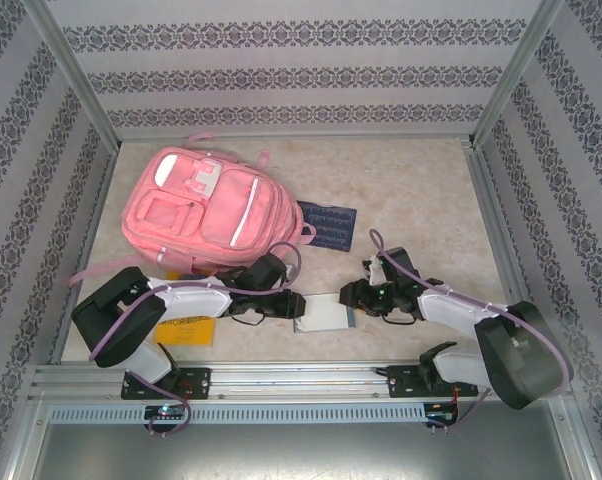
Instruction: Pack the student bag
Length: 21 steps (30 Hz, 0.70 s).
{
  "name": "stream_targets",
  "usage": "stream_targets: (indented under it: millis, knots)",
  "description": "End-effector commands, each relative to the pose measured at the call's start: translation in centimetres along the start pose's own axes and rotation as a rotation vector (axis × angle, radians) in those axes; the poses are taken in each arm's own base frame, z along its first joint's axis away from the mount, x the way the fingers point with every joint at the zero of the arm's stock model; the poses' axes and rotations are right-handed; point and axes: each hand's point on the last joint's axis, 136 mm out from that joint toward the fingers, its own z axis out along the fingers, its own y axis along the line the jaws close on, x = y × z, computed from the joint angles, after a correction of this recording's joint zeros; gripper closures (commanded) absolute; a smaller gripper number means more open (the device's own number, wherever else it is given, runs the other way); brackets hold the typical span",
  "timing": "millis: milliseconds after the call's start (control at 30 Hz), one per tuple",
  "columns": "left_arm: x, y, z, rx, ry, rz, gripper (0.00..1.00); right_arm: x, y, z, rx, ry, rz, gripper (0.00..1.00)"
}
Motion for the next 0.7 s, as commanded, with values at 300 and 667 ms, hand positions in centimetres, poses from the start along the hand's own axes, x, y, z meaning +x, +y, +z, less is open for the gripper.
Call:
stream_targets:
  millis: [300, 667]
  knots:
    - [1.3, 0.4, 1.4, 0.009, 0.051, -0.001, 0.63, 3.4, 2.1, -0.3, -0.142, 0.123, 0.071, 0.53]
    - [1.4, 0.4, 1.6, 0.018, 0.050, -0.006, 0.64, 3.3, 3.7, -1.7, -0.220, 0.076, 0.094, 0.58]
